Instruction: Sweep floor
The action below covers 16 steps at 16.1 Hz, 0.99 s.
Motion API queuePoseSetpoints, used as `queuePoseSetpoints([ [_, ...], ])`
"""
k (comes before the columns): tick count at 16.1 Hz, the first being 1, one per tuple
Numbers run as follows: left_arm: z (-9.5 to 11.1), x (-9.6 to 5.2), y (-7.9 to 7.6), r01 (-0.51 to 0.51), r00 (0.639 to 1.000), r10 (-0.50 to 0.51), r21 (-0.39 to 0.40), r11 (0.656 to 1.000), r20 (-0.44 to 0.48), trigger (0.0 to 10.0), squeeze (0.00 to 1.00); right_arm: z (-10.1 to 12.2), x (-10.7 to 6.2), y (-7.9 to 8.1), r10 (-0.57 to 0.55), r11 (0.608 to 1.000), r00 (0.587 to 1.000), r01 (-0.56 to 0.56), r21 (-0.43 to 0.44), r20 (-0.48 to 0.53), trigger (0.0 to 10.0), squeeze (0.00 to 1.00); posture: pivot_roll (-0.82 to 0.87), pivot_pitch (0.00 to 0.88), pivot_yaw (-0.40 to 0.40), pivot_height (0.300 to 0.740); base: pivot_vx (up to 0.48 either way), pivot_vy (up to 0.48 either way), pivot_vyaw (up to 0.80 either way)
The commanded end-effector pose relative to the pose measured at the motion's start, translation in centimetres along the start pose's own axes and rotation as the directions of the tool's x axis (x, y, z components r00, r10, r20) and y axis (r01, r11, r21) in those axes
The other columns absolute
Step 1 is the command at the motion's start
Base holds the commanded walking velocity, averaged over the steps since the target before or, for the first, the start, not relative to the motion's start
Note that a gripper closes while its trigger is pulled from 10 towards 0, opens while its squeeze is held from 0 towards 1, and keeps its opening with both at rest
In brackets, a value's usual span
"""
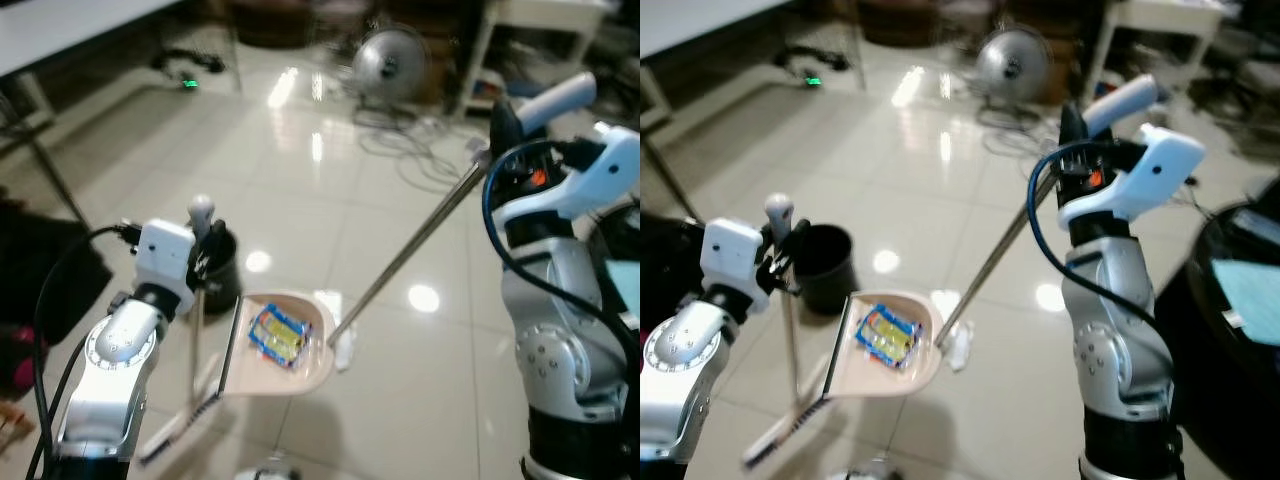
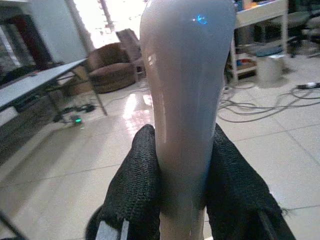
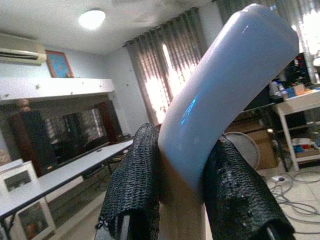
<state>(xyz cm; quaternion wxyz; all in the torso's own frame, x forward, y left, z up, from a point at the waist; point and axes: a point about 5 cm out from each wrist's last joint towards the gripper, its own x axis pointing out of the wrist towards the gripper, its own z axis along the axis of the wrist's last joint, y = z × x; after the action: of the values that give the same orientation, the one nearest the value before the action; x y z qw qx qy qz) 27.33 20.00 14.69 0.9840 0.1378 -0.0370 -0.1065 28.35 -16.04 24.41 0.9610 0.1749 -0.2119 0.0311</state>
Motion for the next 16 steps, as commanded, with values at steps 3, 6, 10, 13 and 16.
queuePoseSetpoints([
  [3,0.6,-0.1,0.0,-0.020,1.000,0.020,0.025,0.999,0.008,10.0,0.00,1.4,0.9,0.7,0.022,0.999,0.999,-0.023,0.031,0.042,10.0,0.00,0.05,0.000,0.004,0.740,0.000,0.000,0.80],
  [6,1.0,0.3,-0.5,-0.012,1.000,0.011,0.037,0.999,0.029,10.0,0.00,2.0,1.6,0.4,-0.009,1.000,0.999,0.008,0.008,0.047,10.0,0.00,0.04,0.000,0.006,0.740,0.086,0.000,0.75],
  [10,1.1,1.1,-1.0,-0.026,0.999,0.025,0.035,0.999,0.033,10.0,0.00,2.9,2.6,0.4,-0.020,1.000,0.998,0.022,-0.023,0.060,10.0,0.00,0.03,0.000,0.004,0.740,0.329,0.000,0.00],
  [13,1.0,1.4,-1.3,-0.018,0.999,0.017,0.032,0.999,0.032,10.0,0.00,3.3,2.9,0.6,-0.016,0.999,0.998,0.018,-0.038,0.054,10.0,0.00,0.03,0.000,0.003,0.740,0.346,0.000,0.00],
  [16,1.1,1.7,-1.3,-0.025,0.999,0.024,0.022,0.999,0.034,10.0,0.00,3.3,3.1,1.1,-0.006,0.999,0.999,0.008,-0.044,0.043,10.0,0.00,0.03,0.000,-0.001,0.740,0.350,0.000,0.29],
])
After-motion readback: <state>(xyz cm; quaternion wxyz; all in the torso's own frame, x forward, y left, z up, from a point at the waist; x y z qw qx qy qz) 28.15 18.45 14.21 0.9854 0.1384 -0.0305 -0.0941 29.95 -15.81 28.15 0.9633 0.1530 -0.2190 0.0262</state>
